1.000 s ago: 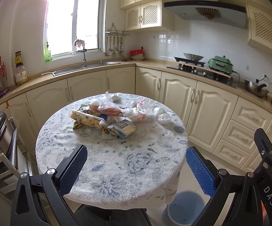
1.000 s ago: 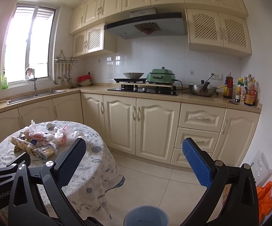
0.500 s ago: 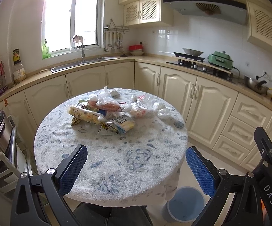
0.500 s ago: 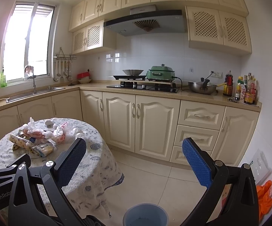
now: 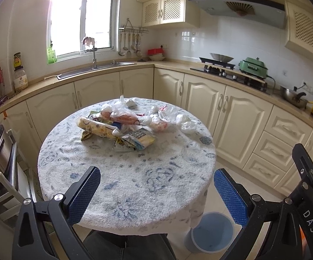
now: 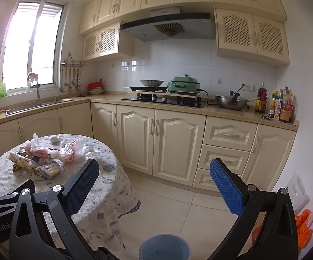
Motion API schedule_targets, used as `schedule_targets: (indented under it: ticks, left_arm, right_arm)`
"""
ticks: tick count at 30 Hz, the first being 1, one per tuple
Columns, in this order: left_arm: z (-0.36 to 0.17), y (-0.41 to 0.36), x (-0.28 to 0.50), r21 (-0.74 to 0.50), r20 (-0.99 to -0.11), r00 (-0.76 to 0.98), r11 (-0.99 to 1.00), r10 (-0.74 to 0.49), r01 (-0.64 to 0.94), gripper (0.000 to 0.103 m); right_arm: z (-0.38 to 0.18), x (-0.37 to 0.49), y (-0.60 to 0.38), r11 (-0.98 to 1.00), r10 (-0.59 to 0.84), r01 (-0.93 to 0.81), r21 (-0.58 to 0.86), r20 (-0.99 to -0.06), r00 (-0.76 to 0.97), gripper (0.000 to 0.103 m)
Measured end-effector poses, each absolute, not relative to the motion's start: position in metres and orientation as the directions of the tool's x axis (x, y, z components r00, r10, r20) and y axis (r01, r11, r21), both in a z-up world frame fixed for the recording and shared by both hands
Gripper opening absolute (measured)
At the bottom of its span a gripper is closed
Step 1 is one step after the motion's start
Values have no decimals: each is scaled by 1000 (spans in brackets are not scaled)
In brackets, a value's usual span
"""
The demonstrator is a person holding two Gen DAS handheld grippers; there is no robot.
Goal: Collect trash
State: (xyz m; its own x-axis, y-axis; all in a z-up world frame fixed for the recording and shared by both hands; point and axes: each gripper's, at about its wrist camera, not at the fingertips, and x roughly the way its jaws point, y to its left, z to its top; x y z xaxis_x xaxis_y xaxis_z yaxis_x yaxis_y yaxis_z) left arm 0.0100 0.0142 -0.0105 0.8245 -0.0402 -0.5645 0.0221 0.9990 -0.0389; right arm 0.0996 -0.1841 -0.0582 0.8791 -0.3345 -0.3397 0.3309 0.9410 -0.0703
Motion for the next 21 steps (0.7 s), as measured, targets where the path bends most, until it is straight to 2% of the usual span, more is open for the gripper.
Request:
schedule_targets:
  ticks: [21]
  left_arm:
    - [-9,19,9,-41,-562,826,999,-38,18,102]
  right_arm:
    - [-56,99,-177,937,-349,335,-99,-336,875,103]
